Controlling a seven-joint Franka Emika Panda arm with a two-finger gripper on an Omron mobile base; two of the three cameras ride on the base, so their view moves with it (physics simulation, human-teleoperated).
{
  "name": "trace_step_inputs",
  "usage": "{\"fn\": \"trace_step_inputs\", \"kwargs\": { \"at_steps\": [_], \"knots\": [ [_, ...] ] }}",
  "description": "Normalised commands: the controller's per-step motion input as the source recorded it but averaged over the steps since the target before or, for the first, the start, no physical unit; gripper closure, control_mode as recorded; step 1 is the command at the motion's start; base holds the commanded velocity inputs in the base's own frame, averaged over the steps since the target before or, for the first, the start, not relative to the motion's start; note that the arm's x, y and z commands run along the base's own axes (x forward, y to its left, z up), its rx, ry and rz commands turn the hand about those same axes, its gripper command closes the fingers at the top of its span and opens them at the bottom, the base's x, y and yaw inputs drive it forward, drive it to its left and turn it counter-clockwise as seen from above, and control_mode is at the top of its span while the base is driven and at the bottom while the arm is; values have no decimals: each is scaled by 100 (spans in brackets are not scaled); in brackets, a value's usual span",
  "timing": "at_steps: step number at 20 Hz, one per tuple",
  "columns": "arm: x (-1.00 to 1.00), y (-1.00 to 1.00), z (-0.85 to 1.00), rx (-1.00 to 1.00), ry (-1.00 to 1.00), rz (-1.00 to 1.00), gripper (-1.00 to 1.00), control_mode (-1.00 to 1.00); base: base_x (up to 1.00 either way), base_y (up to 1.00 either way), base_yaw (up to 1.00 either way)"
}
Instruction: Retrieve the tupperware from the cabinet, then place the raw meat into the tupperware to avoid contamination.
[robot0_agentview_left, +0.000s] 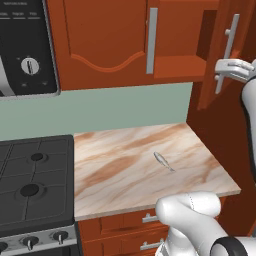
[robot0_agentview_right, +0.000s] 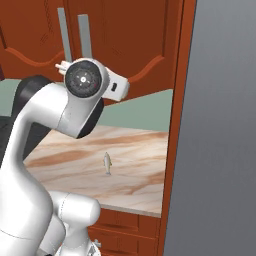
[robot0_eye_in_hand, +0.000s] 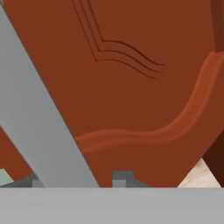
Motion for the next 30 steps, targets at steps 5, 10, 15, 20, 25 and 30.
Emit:
{"fn": "trace_step_inputs", "kwargs": {
  "at_steps": [5, 10, 15, 20, 25, 30],
  "knots": [
    [20, -10, 0, 1, 5, 0, -100, -100, 0, 0, 0],
    [0, -27, 0, 0, 0, 0, -100, -100, 0, 0, 0],
    [0, -28, 4, 0, 0, 1, -100, -100, 0, 0, 0],
    [12, -7, 11, 4, 0, 4, -100, -100, 0, 0, 0],
    [19, 0, 29, 10, 0, 11, -100, -100, 0, 0, 0],
    [0, -2, 37, 3, -9, 19, -100, -100, 0, 0, 0]
  ]
}}
